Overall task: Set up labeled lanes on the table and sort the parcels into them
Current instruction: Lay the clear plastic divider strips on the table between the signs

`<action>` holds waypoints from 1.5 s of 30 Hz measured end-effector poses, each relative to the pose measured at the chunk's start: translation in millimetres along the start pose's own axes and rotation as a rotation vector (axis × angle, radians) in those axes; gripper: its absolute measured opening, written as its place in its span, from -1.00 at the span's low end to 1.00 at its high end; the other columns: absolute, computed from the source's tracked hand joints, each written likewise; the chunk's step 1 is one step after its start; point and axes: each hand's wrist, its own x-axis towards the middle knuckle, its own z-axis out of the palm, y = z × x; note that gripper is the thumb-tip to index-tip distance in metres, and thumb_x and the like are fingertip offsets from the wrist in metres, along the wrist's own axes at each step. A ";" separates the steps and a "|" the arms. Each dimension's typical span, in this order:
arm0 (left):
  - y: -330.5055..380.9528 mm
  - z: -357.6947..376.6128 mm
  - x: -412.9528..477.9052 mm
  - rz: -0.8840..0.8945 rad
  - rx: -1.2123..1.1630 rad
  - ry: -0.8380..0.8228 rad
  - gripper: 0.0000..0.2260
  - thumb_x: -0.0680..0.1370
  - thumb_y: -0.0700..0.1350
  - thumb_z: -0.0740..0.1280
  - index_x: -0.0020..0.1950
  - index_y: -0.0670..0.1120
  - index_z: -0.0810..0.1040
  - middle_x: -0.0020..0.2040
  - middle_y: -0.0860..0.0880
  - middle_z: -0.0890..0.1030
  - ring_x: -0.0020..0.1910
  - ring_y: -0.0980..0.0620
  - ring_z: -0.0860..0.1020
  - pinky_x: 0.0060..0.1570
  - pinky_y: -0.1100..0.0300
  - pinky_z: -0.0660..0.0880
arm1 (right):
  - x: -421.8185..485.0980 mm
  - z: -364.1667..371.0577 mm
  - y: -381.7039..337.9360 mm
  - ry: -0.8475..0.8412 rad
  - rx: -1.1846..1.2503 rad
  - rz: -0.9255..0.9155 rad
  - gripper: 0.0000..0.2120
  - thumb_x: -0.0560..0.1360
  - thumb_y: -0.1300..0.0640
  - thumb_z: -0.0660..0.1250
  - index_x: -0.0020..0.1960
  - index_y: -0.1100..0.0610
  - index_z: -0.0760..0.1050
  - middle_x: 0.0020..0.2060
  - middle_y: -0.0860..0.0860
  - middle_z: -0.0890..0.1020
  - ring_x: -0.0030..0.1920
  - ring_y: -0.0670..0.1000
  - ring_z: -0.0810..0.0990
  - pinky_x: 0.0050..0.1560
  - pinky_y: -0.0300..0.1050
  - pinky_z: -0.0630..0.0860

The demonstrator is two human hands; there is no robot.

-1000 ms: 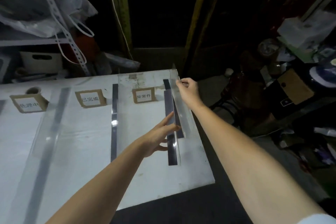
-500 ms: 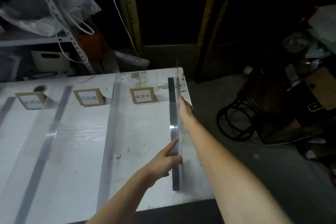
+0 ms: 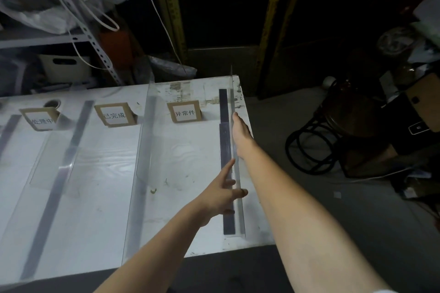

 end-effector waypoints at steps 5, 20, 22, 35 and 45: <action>1.3 8.3 -0.1 -0.002 0.001 -0.001 -0.25 0.62 -0.29 0.29 0.55 0.37 0.04 0.56 -0.11 0.26 0.42 -0.17 0.41 0.10 -0.04 0.58 | -2.0 -2.9 0.4 -0.022 0.044 0.008 -0.49 0.71 -0.13 -0.03 0.61 0.01 0.15 0.59 0.05 0.20 0.57 0.12 0.17 0.51 0.08 0.13; -4.6 18.9 1.6 0.022 -0.058 -0.007 -0.24 0.60 -0.28 0.33 0.56 0.33 0.06 0.52 -0.12 0.30 0.35 -0.18 0.45 -0.03 0.03 0.63 | 0.1 -9.0 -3.8 -0.055 0.047 0.013 -0.43 0.69 -0.19 -0.03 0.62 0.04 0.10 0.59 0.09 0.17 0.57 0.14 0.16 0.51 0.07 0.12; -1.7 19.0 4.4 0.021 -0.067 0.000 -0.24 0.60 -0.29 0.33 0.55 0.34 0.06 0.52 -0.13 0.31 0.33 -0.19 0.46 -0.08 0.06 0.64 | 3.1 -10.0 -4.8 -0.056 0.043 0.000 -0.43 0.69 -0.19 -0.03 0.62 0.04 0.10 0.60 0.09 0.17 0.57 0.14 0.16 0.52 0.08 0.11; -1.7 27.7 3.0 0.010 -0.077 0.027 -0.23 0.60 -0.30 0.32 0.54 0.37 0.07 0.54 -0.12 0.28 0.37 -0.20 0.45 -0.01 0.03 0.64 | 14.5 -14.5 -7.2 -0.091 0.037 0.007 -0.41 0.68 -0.23 -0.04 0.62 0.03 0.11 0.60 0.07 0.17 0.57 0.14 0.15 0.52 0.10 0.10; 8.0 34.3 6.8 0.005 0.041 0.074 -0.19 0.56 -0.28 0.38 0.57 0.28 0.02 0.58 -0.09 0.21 0.43 -0.22 0.39 0.25 -0.20 0.51 | 18.1 -18.1 1.5 -0.099 -0.110 -0.056 -0.40 0.68 -0.24 -0.07 0.61 0.04 0.15 0.58 0.07 0.22 0.56 0.15 0.20 0.50 0.10 0.16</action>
